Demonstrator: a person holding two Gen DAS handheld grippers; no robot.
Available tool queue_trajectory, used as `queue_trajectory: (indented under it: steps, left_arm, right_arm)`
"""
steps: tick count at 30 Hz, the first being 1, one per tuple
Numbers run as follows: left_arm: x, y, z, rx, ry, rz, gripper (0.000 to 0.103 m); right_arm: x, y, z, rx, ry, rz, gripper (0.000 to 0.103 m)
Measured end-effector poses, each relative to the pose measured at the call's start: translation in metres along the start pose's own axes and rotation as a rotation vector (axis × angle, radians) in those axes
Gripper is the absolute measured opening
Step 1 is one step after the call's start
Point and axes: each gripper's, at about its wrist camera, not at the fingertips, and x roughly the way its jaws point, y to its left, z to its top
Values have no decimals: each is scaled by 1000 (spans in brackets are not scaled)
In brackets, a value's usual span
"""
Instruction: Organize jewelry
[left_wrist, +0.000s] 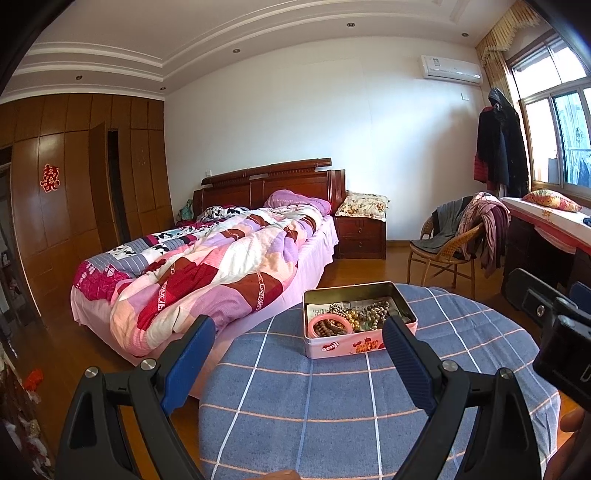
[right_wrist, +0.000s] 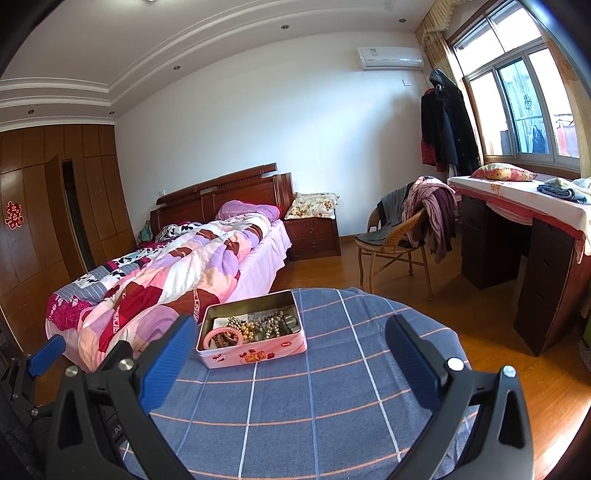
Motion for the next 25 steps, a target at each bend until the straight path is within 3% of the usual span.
queue_trajectory:
  steps: [7, 13, 25]
  left_arm:
    - [3, 2, 1, -26, 25, -14, 92]
    - [7, 10, 0, -79, 70, -88, 92]
    - [11, 6, -3, -57, 89, -32, 92]
  right_arm:
    - [1, 1, 0, 0, 3, 0, 103]
    - [3, 3, -4, 2, 14, -1, 103]
    - [4, 2, -4, 9, 30, -9, 103]
